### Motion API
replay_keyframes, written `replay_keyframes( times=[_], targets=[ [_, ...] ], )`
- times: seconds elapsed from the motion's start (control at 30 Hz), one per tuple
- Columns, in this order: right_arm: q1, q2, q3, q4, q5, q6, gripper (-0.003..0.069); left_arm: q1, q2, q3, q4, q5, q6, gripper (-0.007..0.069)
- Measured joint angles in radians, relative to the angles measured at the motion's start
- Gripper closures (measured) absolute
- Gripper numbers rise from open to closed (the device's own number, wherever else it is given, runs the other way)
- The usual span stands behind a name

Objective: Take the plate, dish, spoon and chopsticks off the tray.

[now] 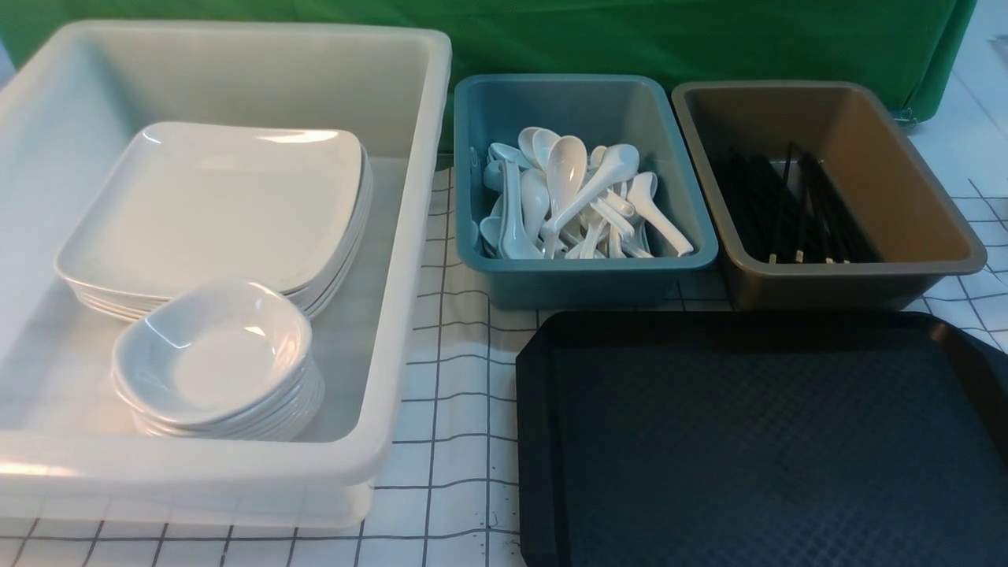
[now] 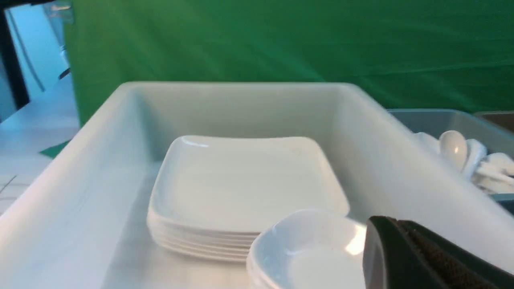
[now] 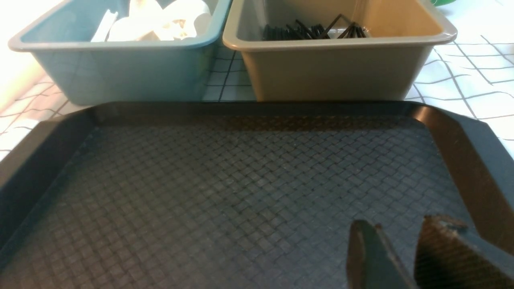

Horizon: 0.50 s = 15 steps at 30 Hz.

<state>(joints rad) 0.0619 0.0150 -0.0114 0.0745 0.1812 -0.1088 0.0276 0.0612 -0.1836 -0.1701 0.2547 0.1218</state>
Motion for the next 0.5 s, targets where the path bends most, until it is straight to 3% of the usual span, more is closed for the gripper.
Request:
replay_keyframes(
  times=[0.2,0.5],
  targets=[
    [0.0,0.0,0.0,0.0,0.0,0.0,0.0419,0.032,-0.057,0.137,0.012,-0.001,-0.01,0.062],
    [0.0,0.0,0.0,0.0,0.0,0.001,0.0419,-0.002,-0.062,0.189,0.151,-0.018,-0.213,0.062]
  ],
)
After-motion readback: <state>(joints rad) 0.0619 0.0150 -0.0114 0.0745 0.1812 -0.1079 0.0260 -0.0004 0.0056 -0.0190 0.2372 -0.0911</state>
